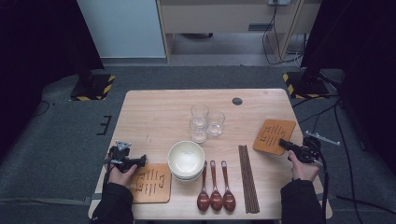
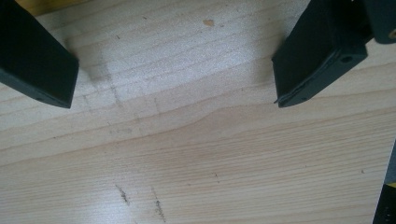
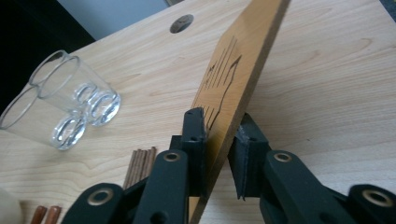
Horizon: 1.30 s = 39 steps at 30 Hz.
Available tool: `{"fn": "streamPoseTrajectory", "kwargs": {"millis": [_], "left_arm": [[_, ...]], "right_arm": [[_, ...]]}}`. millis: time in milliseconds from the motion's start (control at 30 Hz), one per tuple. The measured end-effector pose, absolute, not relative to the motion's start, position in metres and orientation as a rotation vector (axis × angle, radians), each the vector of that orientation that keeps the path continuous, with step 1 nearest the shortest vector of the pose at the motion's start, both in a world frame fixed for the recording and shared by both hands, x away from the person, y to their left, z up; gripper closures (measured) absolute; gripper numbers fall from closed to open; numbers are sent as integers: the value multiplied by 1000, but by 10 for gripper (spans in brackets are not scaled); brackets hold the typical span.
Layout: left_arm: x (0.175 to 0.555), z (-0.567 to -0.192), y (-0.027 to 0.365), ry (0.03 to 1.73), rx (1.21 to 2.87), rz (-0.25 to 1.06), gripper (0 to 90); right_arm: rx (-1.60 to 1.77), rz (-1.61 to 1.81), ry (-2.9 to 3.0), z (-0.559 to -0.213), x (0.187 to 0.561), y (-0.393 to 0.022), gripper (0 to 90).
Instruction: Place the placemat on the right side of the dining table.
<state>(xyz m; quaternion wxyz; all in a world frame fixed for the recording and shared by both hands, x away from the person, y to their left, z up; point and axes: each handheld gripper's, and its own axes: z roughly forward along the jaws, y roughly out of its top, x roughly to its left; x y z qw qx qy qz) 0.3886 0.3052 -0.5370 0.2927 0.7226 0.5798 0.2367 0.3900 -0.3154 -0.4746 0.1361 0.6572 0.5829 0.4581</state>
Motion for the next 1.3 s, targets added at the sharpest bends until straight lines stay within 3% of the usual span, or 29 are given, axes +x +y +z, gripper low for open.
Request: {"fn": "streamPoseTrajectory", "kwargs": {"millis": [533, 1300], "left_arm": [[389, -537, 305, 1545, 1925, 630, 0], [389, -537, 305, 1545, 1924, 631, 0]], "right_arm": [[1908, 1217, 1705, -482, 396, -316, 643], [1899, 1132, 1753, -499, 407, -323, 537]]}}
